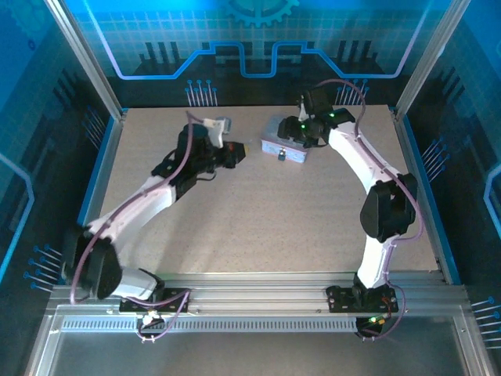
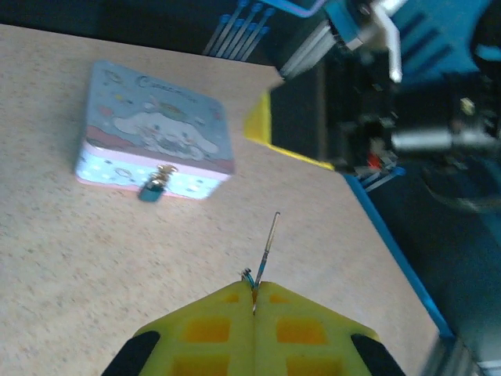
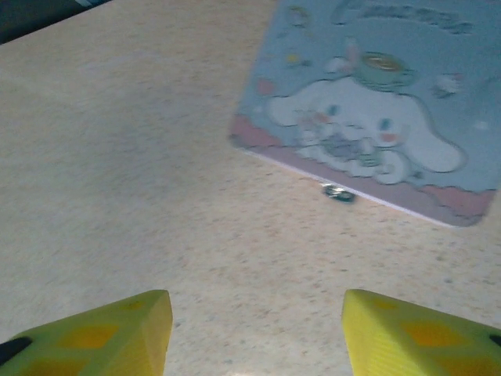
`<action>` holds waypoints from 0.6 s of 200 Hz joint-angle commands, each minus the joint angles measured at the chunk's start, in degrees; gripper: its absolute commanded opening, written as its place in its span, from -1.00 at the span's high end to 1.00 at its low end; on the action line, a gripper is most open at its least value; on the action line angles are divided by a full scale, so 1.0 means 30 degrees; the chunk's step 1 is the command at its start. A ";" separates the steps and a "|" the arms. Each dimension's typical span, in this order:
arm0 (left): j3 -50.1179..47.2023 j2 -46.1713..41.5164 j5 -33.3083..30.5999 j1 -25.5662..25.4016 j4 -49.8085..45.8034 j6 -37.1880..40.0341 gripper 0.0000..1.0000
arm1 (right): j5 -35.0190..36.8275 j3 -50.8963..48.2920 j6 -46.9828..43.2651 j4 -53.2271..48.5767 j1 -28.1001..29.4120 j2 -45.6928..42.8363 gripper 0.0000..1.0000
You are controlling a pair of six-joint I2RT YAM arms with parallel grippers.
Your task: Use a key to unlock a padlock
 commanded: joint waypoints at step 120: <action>2.2519 1.8526 -0.4925 0.1002 -1.2512 -0.1981 1.00 | 0.0131 0.1484 0.2706 -0.1453 -0.2930 0.3783 -0.34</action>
